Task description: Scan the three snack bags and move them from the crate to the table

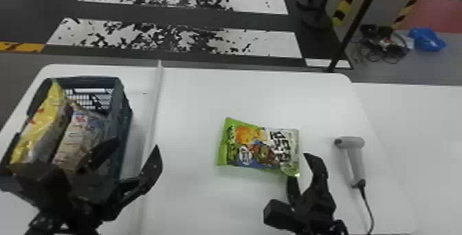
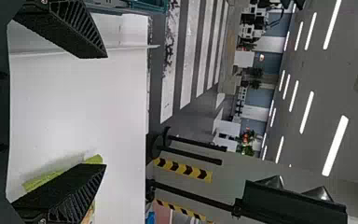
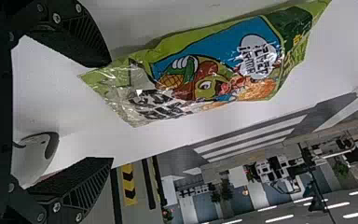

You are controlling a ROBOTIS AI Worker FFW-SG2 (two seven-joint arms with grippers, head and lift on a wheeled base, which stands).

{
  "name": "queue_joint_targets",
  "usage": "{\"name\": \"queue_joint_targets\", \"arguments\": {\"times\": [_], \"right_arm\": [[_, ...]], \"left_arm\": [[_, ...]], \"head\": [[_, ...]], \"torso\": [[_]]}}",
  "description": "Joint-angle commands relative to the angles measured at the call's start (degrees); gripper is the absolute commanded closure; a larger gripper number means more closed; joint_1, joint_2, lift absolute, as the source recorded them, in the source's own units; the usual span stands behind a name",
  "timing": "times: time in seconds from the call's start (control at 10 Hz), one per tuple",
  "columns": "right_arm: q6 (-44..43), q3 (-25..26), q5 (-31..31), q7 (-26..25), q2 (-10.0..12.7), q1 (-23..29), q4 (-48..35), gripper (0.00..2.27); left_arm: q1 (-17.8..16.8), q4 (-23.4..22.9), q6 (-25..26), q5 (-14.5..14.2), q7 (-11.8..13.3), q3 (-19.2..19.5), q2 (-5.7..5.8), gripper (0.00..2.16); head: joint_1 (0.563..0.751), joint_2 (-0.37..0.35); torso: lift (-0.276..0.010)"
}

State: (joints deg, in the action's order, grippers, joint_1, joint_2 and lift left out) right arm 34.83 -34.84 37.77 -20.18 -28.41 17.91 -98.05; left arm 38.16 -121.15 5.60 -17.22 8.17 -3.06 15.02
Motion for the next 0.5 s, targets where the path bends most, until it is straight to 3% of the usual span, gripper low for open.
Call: {"name": "queue_joint_targets", "arguments": {"times": [0.0,0.1,0.2,0.3,0.4], "right_arm": [[0.3,-2.3,1.3,0.1,-0.2,-1.7,1.8,0.26],[0.6,-2.7,1.6,1.5,-0.2,-2.3,2.4,0.56],[1.2,-2.8,1.6,4.5,-0.3,-2.6,2.4,1.2],[1.2,-2.8,1.8,7.6,-0.5,-3.0,2.4,2.24],[-2.2,-2.9,1.9,8.2,-1.7,-2.4,2.2,2.24]], "left_arm": [[0.0,-0.1,0.0,0.0,0.0,0.0,0.1,0.03],[0.0,-0.2,0.0,0.0,0.0,0.0,0.1,0.03],[0.0,-0.2,0.0,0.0,0.0,0.0,0.1,0.03],[0.0,-0.1,0.0,0.0,0.0,-0.1,0.01,0.03],[0.0,0.0,0.0,0.0,0.0,-0.3,0.01,0.03]], "head": [[0.695,-0.09],[0.695,-0.083],[0.695,-0.078],[0.695,-0.076],[0.695,-0.075]], "torso": [[-0.062],[-0.062],[-0.062],[-0.062],[-0.062]]}}
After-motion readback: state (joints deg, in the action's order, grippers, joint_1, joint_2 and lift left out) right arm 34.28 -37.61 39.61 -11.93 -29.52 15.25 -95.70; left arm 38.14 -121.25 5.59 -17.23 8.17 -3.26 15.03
